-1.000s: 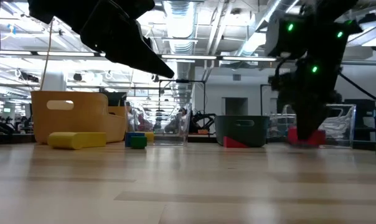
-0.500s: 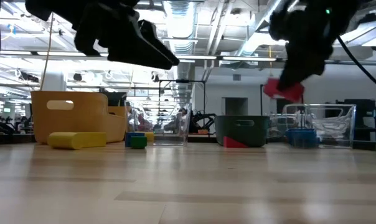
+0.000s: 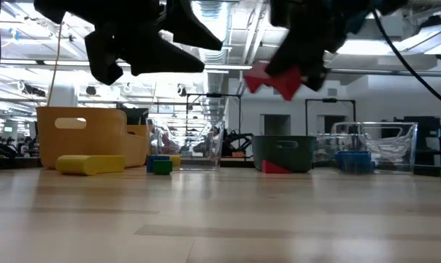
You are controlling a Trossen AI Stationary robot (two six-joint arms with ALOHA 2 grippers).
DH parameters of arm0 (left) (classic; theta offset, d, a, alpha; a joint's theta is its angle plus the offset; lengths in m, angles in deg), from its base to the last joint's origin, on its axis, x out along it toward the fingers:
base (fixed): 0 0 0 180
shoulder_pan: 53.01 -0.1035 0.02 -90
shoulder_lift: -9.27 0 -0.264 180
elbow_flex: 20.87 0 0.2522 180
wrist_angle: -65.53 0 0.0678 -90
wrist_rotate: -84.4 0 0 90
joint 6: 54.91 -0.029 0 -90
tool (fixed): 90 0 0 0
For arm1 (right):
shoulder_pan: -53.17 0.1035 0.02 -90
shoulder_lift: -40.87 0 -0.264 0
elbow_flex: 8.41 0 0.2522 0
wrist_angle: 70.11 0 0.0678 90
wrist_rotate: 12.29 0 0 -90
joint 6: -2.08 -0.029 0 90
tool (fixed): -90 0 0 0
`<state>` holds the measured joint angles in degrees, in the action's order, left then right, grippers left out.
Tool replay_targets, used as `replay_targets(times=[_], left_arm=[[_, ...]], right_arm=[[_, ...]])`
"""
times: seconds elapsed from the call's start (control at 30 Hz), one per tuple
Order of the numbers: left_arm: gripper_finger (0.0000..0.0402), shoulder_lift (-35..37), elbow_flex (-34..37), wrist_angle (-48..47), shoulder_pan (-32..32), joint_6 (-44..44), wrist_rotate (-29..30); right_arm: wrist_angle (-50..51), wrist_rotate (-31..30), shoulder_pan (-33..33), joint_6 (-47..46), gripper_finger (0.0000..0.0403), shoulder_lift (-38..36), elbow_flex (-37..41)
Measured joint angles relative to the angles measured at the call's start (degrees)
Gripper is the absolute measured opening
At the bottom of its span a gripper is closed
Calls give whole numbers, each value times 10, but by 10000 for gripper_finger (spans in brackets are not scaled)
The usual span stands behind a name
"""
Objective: Sort blocks
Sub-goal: Put the red block into the yellow bin
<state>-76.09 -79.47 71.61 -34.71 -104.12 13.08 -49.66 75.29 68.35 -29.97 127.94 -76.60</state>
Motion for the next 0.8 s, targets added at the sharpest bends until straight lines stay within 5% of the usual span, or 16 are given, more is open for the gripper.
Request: replay_targets(times=[0.5, 0.8], left_arm=[[235, 0, 0, 7, 23, -31, -40], [155, 0, 0, 4, 24, -33, -62]], right_arm=[[95, 78, -7, 95, 69, 126, -205], [93, 115, -15, 106, 69, 155, -228]])
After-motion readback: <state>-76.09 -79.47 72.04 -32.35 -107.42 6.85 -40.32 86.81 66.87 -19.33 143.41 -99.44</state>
